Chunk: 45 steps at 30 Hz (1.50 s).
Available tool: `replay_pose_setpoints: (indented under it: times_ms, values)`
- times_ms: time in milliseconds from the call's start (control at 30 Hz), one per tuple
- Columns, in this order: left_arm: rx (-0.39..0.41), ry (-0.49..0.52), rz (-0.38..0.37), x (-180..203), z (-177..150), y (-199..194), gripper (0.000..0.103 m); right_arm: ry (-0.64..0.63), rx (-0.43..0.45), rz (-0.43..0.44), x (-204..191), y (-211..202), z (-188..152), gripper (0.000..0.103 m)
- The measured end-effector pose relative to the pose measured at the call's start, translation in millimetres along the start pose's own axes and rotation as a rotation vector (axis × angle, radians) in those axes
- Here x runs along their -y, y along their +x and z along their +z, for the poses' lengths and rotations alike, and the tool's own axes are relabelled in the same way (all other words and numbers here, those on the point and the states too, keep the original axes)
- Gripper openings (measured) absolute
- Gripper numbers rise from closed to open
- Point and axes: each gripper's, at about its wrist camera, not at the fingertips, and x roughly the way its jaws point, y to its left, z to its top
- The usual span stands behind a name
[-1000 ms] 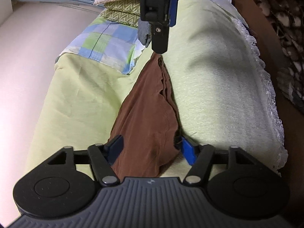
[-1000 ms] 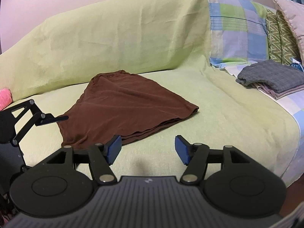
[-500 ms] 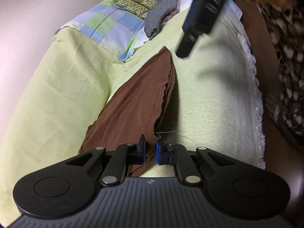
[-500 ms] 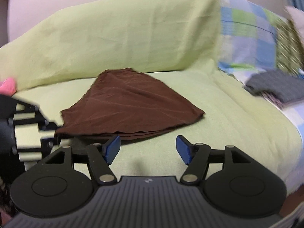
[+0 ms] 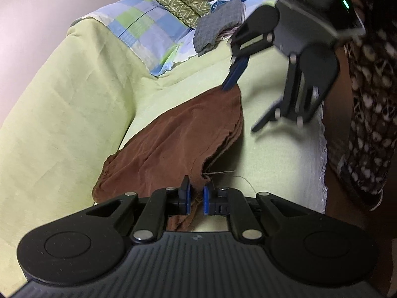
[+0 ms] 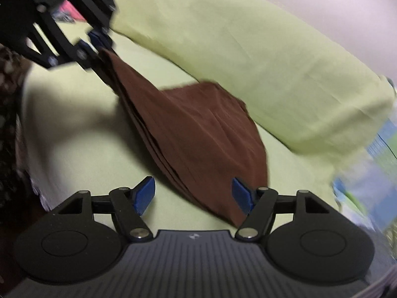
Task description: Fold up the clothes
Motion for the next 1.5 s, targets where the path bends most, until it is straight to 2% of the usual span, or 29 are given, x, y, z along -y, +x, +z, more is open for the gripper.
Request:
replay_pose_setpoints:
  times_ms: [67, 167, 367, 433, 533, 667, 733, 867, 1000, 1167, 1367, 1500]
  values:
    - [-0.004, -0.02, -0.01, -3.5, -0.5, 0.0, 0.009, -0.061, 0.006, 0.007, -11.2, 10.3, 0.8, 0.071]
    - [-0.011, -0.034, -0.017, -5.7, -2.7, -0.6, 0.009, -0.124, 0.014, -0.025, -17.5, 22.1, -2.2, 0.07]
    - [-0.02, -0.021, -0.026, -2.8, -6.4, 0.2, 0.009, -0.239, -0.001, -0.145, 0.8, 30.5, -18.1, 0.069]
    - [-0.03, -0.015, -0.031, -0.2, -9.0, 2.9, 0.009, -0.319, -0.017, -0.167, 5.7, 31.5, -27.2, 0.056]
    - [-0.037, 0.0, -0.037, 5.9, -11.7, 5.2, 0.009, -0.434, -0.047, -0.179, 10.5, 31.4, -37.9, 0.046]
    - [-0.045, 0.009, -0.043, 11.0, -13.6, 9.5, 0.009, -0.516, -0.095, -0.189, 21.0, 34.6, -47.7, 0.037]
    - [-0.046, 0.009, -0.048, 12.6, -13.8, 12.0, 0.009, -0.555, -0.111, -0.172, 23.2, 36.4, -52.8, 0.025]
    - [-0.05, 0.01, -0.056, 13.1, -15.6, 16.3, 0.009, -0.613, -0.127, -0.152, 16.7, 35.2, -59.9, 0.008]
    - [-0.052, 0.032, -0.066, 14.3, -19.3, 18.5, 0.009, -0.614, -0.149, -0.163, 12.4, 35.0, -64.1, 0.002]
    - [-0.049, 0.067, -0.054, 12.5, -19.3, 11.5, 0.009, -0.514, -0.209, -0.133, 21.0, 35.8, -47.3, 0.001]
    - [-0.062, 0.147, -0.015, -6.4, -31.2, -24.0, 0.009, -0.487, -0.199, -0.1, 3.5, 0.0, -10.5, 0.001]
    - [-0.117, 0.188, -0.028, -15.3, -52.4, -63.5, 0.009, -0.506, -0.166, -0.051, -27.6, -27.4, 17.1, 0.001]
